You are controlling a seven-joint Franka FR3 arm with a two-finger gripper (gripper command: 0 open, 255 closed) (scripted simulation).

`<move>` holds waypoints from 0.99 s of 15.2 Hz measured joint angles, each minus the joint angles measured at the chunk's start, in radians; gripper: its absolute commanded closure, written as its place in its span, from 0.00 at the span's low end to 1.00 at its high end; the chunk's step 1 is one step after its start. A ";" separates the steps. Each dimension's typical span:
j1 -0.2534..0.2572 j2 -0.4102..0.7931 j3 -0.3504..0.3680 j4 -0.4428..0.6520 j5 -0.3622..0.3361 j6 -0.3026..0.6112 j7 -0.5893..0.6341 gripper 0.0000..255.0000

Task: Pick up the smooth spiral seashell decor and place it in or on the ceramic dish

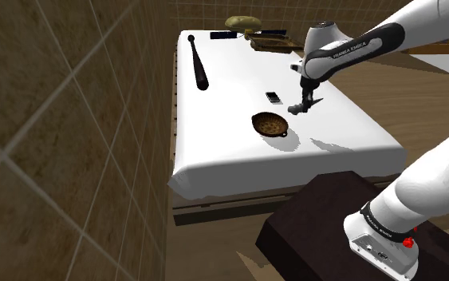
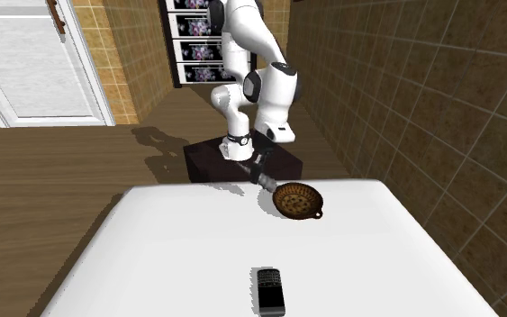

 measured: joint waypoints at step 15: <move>0.128 0.193 0.131 0.182 0.037 -0.040 0.233 1.00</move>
